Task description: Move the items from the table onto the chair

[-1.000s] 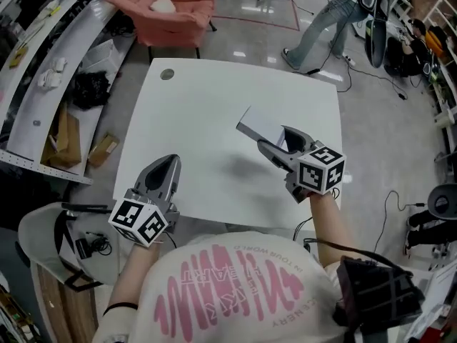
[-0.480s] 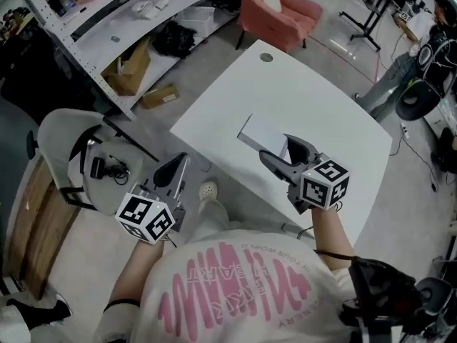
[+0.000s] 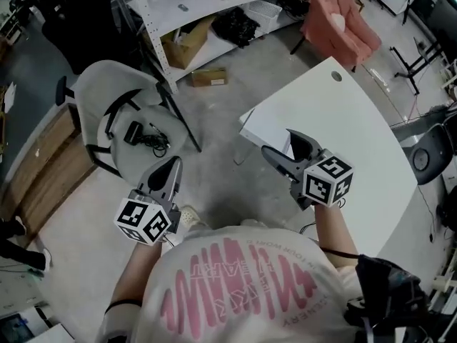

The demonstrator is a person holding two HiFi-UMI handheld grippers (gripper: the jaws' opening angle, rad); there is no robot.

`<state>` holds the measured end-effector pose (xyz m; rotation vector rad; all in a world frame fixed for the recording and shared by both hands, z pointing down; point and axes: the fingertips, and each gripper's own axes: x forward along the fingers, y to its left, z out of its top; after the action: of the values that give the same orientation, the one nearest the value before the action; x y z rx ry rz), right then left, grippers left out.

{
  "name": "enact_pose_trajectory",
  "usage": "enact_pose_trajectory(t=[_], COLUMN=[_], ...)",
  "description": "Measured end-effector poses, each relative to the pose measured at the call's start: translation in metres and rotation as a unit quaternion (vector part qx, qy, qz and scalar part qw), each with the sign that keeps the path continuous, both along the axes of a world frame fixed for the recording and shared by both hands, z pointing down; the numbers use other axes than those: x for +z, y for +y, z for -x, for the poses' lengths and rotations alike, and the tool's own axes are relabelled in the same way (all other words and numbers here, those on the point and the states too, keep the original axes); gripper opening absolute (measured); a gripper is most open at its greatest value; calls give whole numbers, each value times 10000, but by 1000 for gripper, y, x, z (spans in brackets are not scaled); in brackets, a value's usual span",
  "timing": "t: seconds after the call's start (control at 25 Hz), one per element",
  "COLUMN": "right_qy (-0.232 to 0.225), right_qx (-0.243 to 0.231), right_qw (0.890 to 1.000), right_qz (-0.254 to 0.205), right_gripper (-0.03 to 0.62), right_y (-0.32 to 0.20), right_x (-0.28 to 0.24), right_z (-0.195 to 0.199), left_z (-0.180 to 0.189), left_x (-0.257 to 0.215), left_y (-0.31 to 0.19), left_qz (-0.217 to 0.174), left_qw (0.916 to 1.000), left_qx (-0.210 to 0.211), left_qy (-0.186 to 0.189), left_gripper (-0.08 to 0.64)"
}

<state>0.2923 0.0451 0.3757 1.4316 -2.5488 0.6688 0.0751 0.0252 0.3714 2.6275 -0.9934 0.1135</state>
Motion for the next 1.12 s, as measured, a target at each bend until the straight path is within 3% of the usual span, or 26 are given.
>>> enact_pose_trajectory(t=[0.4, 0.68, 1.12], right_qy=[-125, -136, -77], right_qx=[-921, -1535, -1848], right_qw=[9955, 9876, 9814], right_qz=[184, 287, 509], right_gripper=[324, 322, 324], right_y=[-95, -144, -181], right_x=[6, 18, 36], right_z=[162, 254, 328], left_z=[157, 243, 328], left_x=[-15, -12, -18], left_y=[-68, -79, -80], left_qz=[-116, -83, -171], left_qw=[9960, 9888, 9740], left_qx=[-887, -1487, -2255], left_qy=[-10, -48, 112], left_gripper=[8, 8, 8])
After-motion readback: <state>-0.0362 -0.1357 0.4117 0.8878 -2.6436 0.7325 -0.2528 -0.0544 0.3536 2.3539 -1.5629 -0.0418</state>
